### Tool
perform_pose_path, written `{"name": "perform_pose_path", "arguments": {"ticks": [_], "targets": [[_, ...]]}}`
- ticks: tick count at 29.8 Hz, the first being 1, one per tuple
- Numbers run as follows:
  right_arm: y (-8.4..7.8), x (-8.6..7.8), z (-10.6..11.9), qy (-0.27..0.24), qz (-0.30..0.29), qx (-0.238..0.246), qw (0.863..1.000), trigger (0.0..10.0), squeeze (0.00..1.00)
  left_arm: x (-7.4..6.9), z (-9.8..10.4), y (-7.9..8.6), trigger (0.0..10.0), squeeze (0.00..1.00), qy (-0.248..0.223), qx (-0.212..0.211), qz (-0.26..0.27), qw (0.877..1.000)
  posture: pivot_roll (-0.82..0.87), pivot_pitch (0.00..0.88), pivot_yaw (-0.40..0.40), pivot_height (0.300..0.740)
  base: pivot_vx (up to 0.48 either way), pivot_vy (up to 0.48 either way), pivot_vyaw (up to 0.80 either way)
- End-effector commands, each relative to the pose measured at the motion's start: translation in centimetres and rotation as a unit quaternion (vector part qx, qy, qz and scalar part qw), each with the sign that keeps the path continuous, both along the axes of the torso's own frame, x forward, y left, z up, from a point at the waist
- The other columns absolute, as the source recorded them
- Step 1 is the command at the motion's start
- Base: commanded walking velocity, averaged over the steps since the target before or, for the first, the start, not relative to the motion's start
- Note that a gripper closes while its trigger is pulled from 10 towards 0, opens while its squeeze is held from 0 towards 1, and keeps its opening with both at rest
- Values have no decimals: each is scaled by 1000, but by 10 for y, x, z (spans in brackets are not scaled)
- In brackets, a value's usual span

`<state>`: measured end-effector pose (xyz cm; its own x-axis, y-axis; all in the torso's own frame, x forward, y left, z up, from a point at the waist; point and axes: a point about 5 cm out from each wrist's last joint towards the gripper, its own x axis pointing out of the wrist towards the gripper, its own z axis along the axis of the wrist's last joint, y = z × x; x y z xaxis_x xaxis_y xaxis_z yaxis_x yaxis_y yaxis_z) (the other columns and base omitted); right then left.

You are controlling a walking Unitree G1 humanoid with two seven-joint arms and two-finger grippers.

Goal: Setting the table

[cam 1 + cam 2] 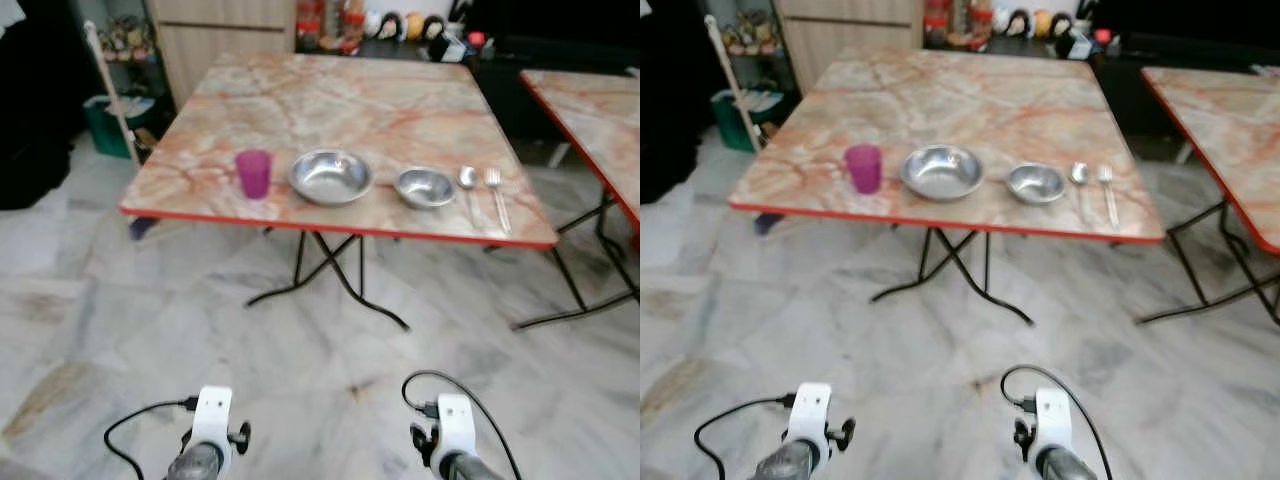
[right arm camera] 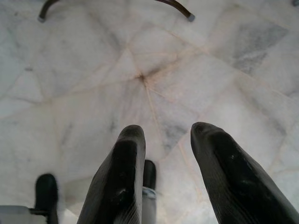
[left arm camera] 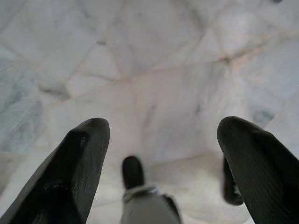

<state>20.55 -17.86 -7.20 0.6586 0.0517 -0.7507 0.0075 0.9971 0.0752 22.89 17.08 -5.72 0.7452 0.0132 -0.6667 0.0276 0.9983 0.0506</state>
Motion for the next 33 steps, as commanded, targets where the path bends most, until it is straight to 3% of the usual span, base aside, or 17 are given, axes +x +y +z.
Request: {"name": "perform_pose_path", "arguments": {"ticks": [1,10,15,28,33], "targets": [[6,-2,-2,4,-2,10,1000,10000,0,6,6,10,10000,0,-21,-3,22,1000,89,122,-73,740,0,0,0],[5,-1,-2,7,-8,6,1000,10000,0,21,16,5,10000,0,-47,-12,20,999,86,121,-73,740,0,0,0],[5,-1,-2,9,-9,5,1000,10000,0,20,14,4,10000,0,-38,-12,16,999,81,118,-70,740,0,0,-511],[5,-2,-2,4,-14,8,1000,10000,0,15,11,5,10000,0,-29,-14,21,999,85,120,-71,740,0,0,0],[5,1,0,-2,-12,8,1000,10000,0,12,9,6,10000,0,-24,-11,23,999,84,118,-72,740,310,0,-283]]}}
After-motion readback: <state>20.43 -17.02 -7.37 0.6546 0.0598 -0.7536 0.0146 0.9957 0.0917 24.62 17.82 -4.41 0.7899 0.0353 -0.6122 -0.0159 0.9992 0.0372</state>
